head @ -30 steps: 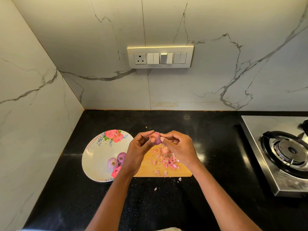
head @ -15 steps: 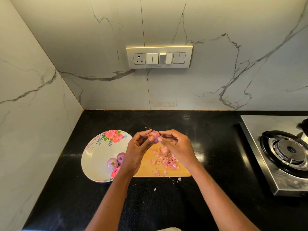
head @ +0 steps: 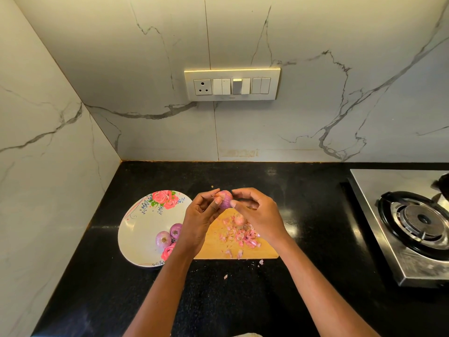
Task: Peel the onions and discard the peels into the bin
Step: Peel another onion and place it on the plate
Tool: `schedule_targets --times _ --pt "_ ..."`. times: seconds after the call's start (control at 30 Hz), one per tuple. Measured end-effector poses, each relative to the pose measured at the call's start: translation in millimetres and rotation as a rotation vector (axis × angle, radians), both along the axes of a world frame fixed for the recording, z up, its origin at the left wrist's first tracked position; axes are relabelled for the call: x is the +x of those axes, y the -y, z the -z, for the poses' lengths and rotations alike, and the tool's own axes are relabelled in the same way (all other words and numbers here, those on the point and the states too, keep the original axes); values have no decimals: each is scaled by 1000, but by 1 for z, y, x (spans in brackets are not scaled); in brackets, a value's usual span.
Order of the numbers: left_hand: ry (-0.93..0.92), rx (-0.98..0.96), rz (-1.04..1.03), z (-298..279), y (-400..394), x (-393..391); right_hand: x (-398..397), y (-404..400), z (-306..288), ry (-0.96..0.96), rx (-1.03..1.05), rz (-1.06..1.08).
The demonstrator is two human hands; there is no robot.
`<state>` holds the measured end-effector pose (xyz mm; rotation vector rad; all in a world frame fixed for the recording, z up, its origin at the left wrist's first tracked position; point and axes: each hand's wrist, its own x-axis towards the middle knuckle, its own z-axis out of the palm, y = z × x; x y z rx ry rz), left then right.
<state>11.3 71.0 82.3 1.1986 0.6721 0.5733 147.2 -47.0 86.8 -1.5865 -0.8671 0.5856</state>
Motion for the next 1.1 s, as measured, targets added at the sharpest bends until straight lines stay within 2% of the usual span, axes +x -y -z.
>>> schedule_targets --times 0.17,0.73,0.83,0.93,1.1 --pt "-13 23 11 0 -1 1 -3 0 -2 148 56 45" --pt "-59 62 13 6 -2 1 -4 -4 4 315 20 143" --pt "-52 62 8 4 -1 1 0 -5 5 213 -6 130" --pt "-51 80 4 3 -2 1 -1 -5 2 -35 -7 -4" --pt "-63 115 39 2 -2 1 -1 -6 4 -100 1 -8"
